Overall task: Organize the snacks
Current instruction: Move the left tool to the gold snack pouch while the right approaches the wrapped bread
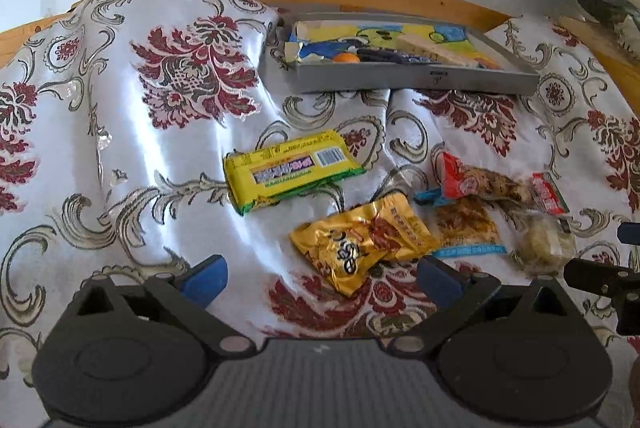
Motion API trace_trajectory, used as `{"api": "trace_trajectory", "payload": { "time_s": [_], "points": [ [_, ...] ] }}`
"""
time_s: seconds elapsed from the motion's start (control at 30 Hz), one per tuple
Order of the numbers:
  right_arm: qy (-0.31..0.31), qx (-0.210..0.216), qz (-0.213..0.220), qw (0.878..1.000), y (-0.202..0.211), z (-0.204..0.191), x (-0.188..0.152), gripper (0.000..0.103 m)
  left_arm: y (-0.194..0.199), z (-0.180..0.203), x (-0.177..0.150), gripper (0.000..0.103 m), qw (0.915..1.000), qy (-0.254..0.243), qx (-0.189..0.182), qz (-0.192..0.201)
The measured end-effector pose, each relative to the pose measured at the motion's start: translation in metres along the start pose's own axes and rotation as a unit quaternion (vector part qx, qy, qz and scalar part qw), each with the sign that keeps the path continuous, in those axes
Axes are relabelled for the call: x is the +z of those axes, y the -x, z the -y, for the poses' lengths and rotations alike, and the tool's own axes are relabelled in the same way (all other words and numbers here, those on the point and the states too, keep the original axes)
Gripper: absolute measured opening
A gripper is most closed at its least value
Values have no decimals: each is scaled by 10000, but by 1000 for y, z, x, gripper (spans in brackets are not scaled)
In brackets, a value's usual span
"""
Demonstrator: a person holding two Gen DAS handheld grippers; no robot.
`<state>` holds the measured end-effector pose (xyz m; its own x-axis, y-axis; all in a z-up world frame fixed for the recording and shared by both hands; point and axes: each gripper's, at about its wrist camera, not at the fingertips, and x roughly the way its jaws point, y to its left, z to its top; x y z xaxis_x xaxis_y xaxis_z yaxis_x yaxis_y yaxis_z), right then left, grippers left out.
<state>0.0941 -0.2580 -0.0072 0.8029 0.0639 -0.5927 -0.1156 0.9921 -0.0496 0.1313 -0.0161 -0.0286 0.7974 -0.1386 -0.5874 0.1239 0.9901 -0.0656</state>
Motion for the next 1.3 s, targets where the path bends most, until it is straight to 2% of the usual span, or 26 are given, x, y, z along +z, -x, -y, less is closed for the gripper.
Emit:
{"api": "trace_trajectory", "payload": {
  "time_s": [0.17,0.37,0.6,0.77,0.9,1.07,1.3],
  "points": [
    [-101,100,212,9997,-8,10,-1,102,-6,0,5,102,9998,-67,-142,96],
    [-50,221,95,9997,-29,13,-2,102,-25,6,11,102,9972,-616,-425,10],
    [-4,360,-14,9994,-44,14,-1,102,-57,15,22,102,9838,-1486,-920,-397],
    [166,489,-70,9986,-53,10,1,102,-73,22,25,102,9705,-2006,-1156,-678],
    [321,620,-96,9975,-59,5,2,102,-80,24,27,102,9665,-2009,-1355,-850],
    [401,612,-109,9973,-64,2,2,102,-83,21,28,102,9671,-1800,-1490,-1008],
    [382,519,-140,9978,-66,2,0,102,-83,23,28,97,9693,-1696,-1402,-1096]
  ]
}}
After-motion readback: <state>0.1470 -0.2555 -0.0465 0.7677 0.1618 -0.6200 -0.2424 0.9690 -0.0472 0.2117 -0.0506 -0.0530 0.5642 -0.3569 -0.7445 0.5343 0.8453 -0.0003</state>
